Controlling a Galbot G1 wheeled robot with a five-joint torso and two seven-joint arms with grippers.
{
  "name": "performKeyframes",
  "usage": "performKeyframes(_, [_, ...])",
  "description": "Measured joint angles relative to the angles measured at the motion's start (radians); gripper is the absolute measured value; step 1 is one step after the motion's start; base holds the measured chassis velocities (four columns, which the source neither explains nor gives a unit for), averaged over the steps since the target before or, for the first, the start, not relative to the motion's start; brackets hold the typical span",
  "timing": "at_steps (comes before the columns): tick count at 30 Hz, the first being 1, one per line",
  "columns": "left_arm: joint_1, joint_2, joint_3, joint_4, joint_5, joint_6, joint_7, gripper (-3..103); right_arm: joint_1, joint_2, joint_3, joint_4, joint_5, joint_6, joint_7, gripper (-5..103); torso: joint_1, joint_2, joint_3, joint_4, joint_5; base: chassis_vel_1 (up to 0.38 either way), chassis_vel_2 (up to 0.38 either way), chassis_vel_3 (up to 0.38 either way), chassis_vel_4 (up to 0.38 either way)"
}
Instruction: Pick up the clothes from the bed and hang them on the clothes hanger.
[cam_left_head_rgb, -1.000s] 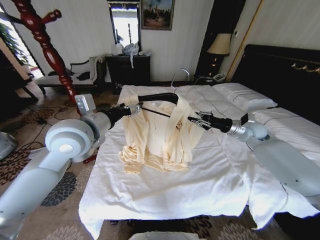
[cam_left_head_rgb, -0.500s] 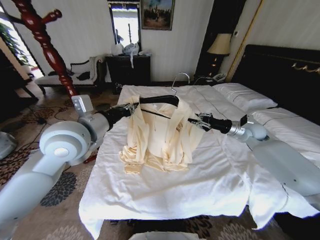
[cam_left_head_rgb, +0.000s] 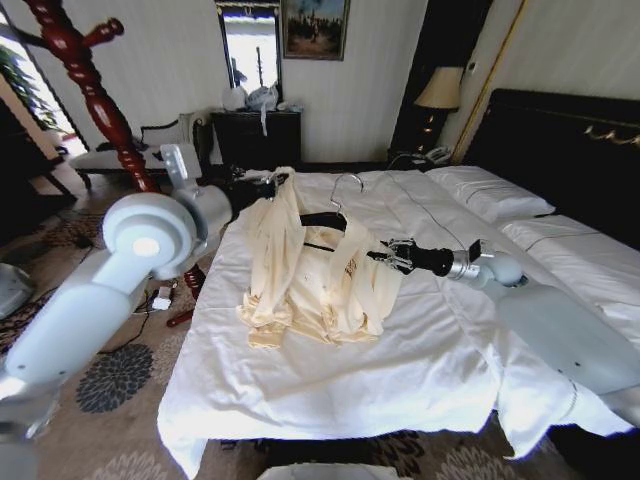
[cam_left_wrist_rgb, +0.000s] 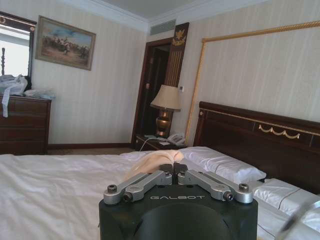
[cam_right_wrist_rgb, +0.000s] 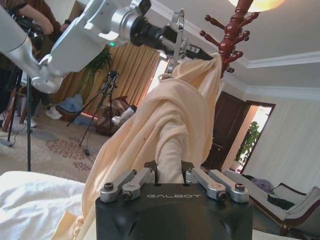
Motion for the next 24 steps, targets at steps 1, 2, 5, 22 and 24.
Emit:
performKeyframes(1, [-0.01,-0.004,0.003,0.01,-0.001,0.004,0.003,0,-0.004,-0.006,0.005,-0.003,-0.005,0.009,-0.008,21,0.0,0.0,0.0,-0.0001,0.0001,0.0,0.0,0.0,0.0])
performKeyframes(2, [-0.014,-0.005,0.003,0.018,-0.001,0.008,0.006,0,-0.009,-0.012,0.011,-0.009,-0.009,0.017,-0.018,21,0.0,0.0,0.0,-0.0001,0.0,0.0,0.0,0.0,0.0])
performKeyframes(5, [-0.01,-0.003,0.003,0.024,0.0,0.013,0.014,0,-0.014,-0.02,0.019,-0.019,-0.014,0.027,-0.034,21,0.0,0.0,0.0,0.0002,-0.0002,0.0,0.0,0.0,0.0])
performKeyframes(22, [0.112,0.087,-0.063,-0.027,0.077,0.037,0.078,0,0.022,-0.014,0.032,-0.103,-0.047,0.059,-0.09,21,0.0,0.0,0.0,0.0002,-0.0004,0.0,0.0,0.0,0.0])
performKeyframes(24, [0.092,0.072,-0.052,-0.015,0.078,0.034,0.084,0,0.023,-0.015,0.031,-0.095,-0.043,0.059,-0.092,21,0.0,0.0,0.0,0.0,-0.0003,0.0,0.0,0.0,0.0])
